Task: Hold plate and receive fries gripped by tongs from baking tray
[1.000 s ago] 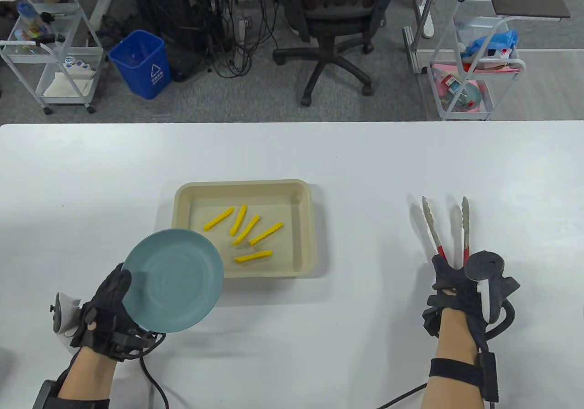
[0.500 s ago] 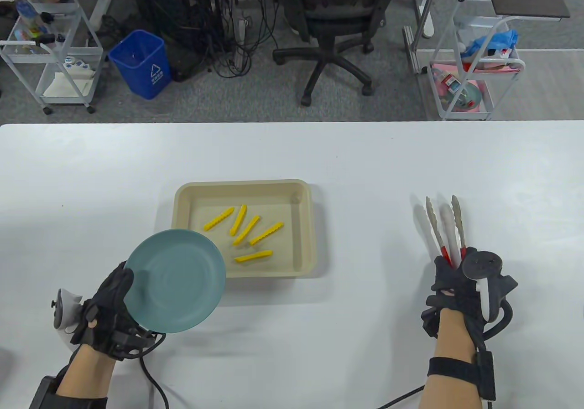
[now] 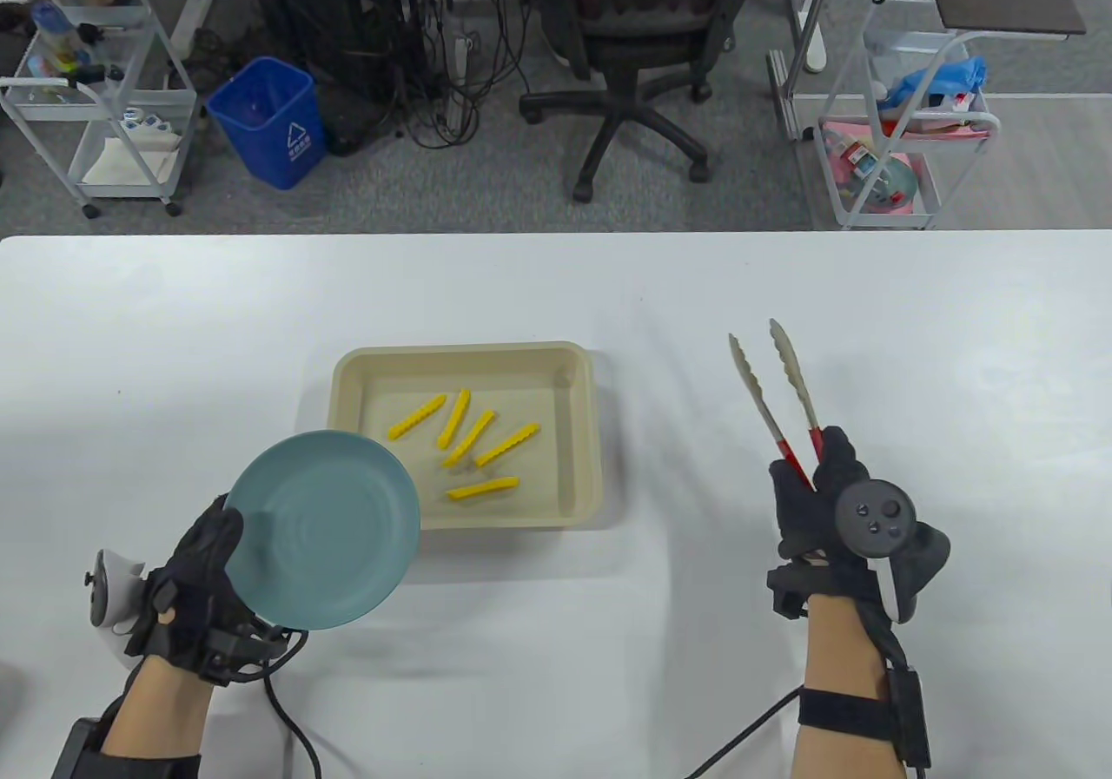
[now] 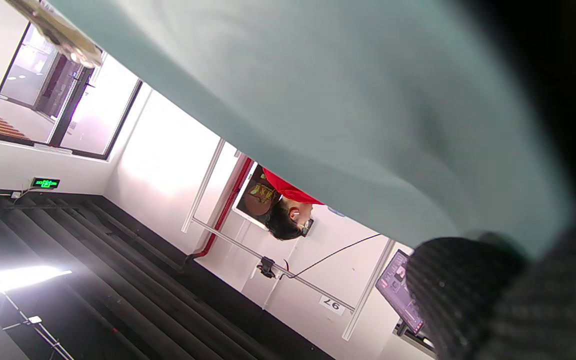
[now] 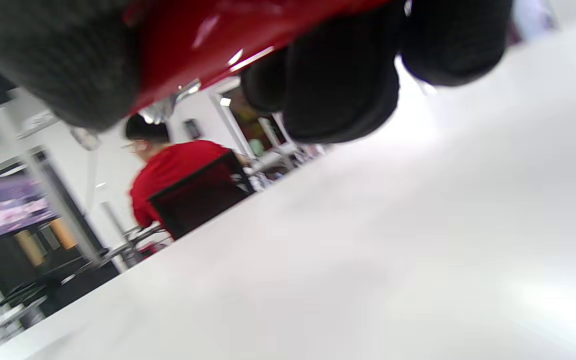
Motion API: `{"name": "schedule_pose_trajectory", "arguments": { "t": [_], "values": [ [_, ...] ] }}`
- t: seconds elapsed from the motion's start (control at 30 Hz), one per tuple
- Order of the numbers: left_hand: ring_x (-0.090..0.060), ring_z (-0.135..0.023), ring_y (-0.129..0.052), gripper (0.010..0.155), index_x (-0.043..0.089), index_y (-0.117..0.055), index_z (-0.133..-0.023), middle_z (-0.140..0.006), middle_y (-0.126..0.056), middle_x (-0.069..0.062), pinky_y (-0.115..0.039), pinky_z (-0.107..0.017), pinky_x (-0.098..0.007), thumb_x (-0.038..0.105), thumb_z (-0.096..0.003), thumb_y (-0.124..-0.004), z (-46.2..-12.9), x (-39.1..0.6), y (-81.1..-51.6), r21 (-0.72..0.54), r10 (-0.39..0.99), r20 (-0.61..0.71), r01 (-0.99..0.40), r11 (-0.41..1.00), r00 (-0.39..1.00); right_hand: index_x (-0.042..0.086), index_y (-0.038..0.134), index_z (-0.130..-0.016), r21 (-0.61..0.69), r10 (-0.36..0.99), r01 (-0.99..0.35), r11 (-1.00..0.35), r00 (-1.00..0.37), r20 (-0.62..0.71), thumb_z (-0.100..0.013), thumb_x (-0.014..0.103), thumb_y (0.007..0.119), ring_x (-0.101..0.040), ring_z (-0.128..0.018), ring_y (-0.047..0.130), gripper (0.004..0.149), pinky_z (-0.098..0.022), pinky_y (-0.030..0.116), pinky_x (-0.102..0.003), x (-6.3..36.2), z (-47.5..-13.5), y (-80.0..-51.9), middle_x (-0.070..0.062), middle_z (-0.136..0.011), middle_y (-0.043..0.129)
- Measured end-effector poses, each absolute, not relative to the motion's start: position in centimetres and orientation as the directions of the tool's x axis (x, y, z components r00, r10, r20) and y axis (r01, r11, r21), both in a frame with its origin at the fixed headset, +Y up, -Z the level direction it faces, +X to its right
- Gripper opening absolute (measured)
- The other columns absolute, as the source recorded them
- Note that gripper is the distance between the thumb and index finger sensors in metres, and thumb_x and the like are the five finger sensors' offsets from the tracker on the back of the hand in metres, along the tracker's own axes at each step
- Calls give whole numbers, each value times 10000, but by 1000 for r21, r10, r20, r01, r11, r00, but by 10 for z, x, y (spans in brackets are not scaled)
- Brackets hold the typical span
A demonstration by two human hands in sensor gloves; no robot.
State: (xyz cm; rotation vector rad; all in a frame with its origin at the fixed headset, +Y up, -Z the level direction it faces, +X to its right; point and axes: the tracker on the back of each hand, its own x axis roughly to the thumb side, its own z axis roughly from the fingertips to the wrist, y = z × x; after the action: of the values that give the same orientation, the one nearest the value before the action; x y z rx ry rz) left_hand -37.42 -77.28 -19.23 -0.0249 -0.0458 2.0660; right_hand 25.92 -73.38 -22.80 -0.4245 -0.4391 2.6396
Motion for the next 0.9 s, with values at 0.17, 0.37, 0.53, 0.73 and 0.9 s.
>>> {"name": "schedule_pose_trajectory", "arguments": {
  "t": [0.17, 0.37, 0.53, 0.73, 0.9],
  "values": [
    [-568, -459, -1019, 653, -79, -594, -1024, -805, -786, -354, -951, -243, -564, 330, -527, -699, -192, -375, -773, -30, 879, 10, -879, -476, -476, 335, 688, -1015, -365, 287, -279, -888, -957, 35, -392, 728, 857, -207, -376, 1040, 756, -458, 825, -530, 204, -226, -704, -32, -793, 902],
    [-567, -456, -1020, 650, -78, -598, -1022, -804, -787, -354, -954, -239, -561, 331, -527, -698, -191, -375, -774, -27, 875, 10, -875, -483, -484, 379, 730, -977, -256, 65, -135, -957, -963, 263, -369, 721, 859, -198, -391, 1051, 709, -468, 826, -525, 139, -235, -686, 1, -791, 917],
    [-571, -450, -1021, 652, -87, -597, -1020, -801, -786, -360, -955, -232, -561, 326, -525, -700, -189, -379, -778, 12, 861, 4, -861, -509, -509, 347, 750, -962, -94, 20, -57, -994, -934, 357, -373, 697, 875, -199, -425, 1050, 696, -501, 815, -533, 101, -255, -690, 3, -812, 905],
    [-564, -452, -1024, 652, -80, -594, -1022, -803, -787, -354, -959, -233, -552, 331, -527, -696, -192, -380, -778, 20, 869, -8, -869, -495, -495, 352, 753, -958, 27, 75, -70, -997, -914, 398, -378, 672, 901, -219, -463, 1040, 679, -543, 788, -546, 85, -279, -700, 4, -828, 898],
    [-565, -453, -1023, 652, -78, -600, -1021, -803, -788, -354, -960, -232, -551, 335, -526, -697, -192, -379, -777, -4, 871, 0, -871, -491, -491, 370, 763, -948, 67, 72, -49, -997, -915, 397, -383, 663, 906, -226, -481, 1039, 652, -556, 781, -550, 89, -283, -714, 16, -836, 900]
  ]
}}
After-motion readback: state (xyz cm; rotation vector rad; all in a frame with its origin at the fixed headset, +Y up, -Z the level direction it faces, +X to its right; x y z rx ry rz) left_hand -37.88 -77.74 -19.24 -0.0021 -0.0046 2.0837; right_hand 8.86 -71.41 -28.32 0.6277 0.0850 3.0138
